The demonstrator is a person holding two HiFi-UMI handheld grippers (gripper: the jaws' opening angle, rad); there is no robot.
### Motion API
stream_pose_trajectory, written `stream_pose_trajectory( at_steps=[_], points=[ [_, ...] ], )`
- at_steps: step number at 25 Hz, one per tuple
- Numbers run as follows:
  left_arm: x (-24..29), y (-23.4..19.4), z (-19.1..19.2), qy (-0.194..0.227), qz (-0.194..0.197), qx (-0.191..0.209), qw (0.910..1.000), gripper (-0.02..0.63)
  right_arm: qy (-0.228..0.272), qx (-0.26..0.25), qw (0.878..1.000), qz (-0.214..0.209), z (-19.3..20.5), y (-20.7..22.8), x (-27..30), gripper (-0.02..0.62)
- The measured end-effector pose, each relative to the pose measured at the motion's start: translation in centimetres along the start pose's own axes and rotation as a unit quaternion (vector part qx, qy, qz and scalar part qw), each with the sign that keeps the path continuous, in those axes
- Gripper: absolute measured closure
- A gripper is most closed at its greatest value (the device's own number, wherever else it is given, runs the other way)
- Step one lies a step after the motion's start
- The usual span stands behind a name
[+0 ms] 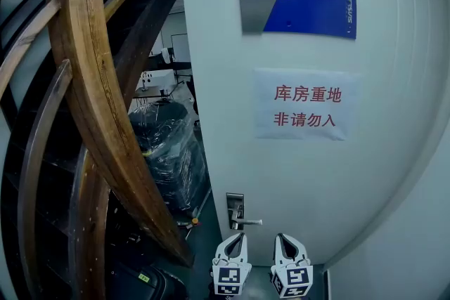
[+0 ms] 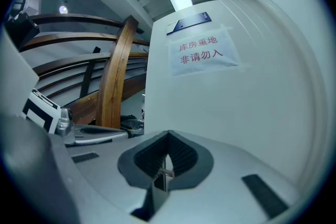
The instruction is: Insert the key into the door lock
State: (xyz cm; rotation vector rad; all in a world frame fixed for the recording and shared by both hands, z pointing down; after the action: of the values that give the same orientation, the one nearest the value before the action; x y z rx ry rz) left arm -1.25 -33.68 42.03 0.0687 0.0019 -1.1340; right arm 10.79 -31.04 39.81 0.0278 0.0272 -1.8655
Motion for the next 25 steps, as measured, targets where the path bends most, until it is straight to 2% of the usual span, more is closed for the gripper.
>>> stream_pose_trajectory(
  at_steps=[25],
  points=[
    [-0.26,0.16,0.24,-0.006,-0.011,-0.003,0.9999,0.603,0.026,-0.005,1.000,-0.016,-0.75,-0.22,-0.44,0.592]
  ],
)
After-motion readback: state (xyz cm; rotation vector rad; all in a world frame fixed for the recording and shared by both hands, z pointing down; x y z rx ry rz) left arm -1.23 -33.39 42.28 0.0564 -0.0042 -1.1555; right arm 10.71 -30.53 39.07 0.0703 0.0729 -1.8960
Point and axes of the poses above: the fingertips, and each gripper's own axes: x forward along the fingers, y to its right, z out of its underside, the point moved 2 cm from there along -x, backward along the fingers, and after that the axes turned 4 degrees about y, right-handed, at the moved point
